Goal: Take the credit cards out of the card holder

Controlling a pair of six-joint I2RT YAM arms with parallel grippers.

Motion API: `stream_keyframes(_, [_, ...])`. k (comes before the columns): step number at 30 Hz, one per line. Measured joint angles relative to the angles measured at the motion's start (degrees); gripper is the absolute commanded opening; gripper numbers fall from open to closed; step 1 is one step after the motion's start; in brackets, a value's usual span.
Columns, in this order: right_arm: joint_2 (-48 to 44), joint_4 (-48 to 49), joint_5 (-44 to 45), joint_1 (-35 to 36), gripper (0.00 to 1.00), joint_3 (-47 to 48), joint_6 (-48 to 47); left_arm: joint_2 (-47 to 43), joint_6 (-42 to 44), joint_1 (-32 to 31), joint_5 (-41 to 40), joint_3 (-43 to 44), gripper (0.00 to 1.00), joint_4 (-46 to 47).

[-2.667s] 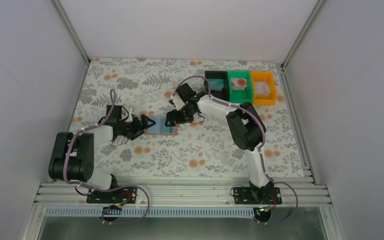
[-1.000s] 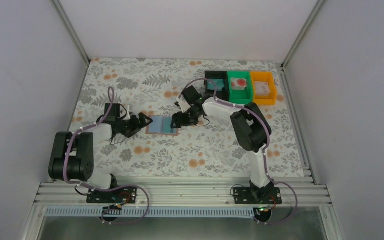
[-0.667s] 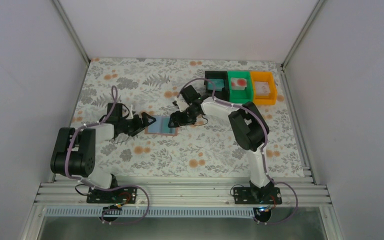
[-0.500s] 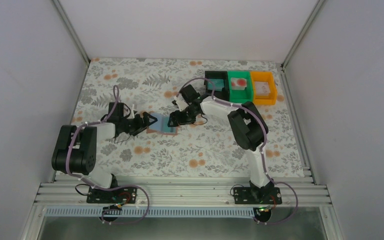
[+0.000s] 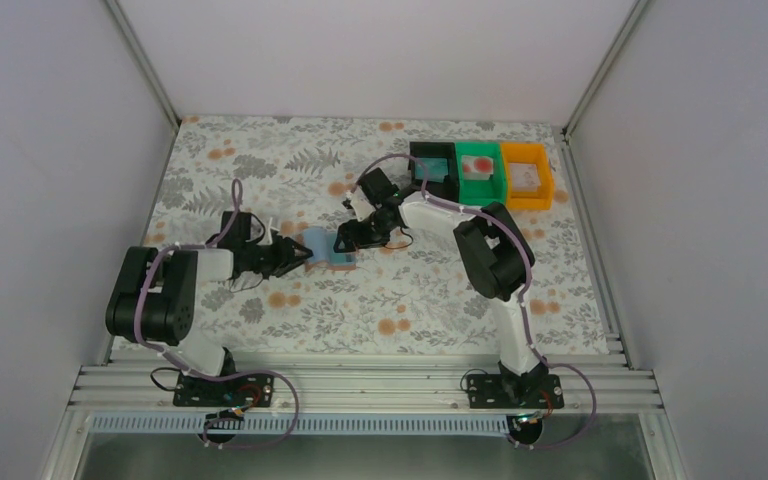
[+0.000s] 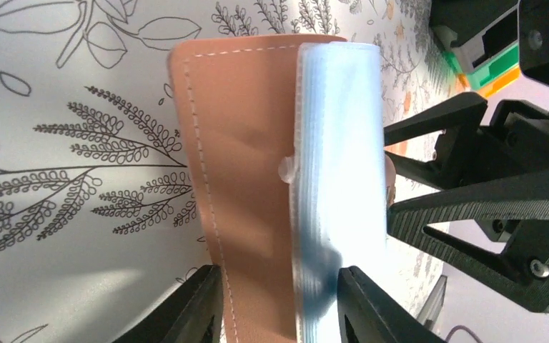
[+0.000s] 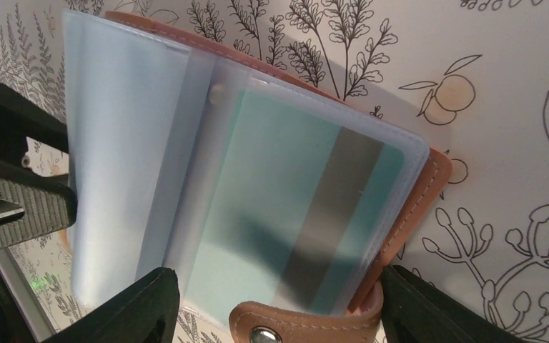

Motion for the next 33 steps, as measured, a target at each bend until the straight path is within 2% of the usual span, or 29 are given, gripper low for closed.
stream_keyframes(7, [0.0,0.0,0.0,0.0,0.72,0.0,0.0,0.2,0.2,0.0,1.1,0.0,0.03,0.0])
stream_keyframes(19, [0.0,0.2,0.2,0.0,0.70,0.0,-0.2,0.3,1.6,-0.3,1.2,0.1,0.03,-0.2])
stream_keyframes(21, [0.0,-0.1,0.9,0.1,0.71,0.3,-0.2,0.2,1.9,-0.3,1.3,0.3,0.28,-0.5])
stream_keyframes(22, [0.1,-0.5,1.4,0.2,0.71,0.7,-0.2,0.1,2.3,-0.3,1.5,0.5,0.39,-0.5])
stream_keyframes(23, [0.2,-0.6,1.7,0.2,0.71,1.1,-0.2,-0.1,2.5,-0.3,1.7,0.6,0.45,-0.5])
stream_keyframes(33, [1.1,-0.7,3.7,1.0,0.75,2.5,-0.3,-1.5,0.0,-0.8,6.6,0.8,0.77,4.4])
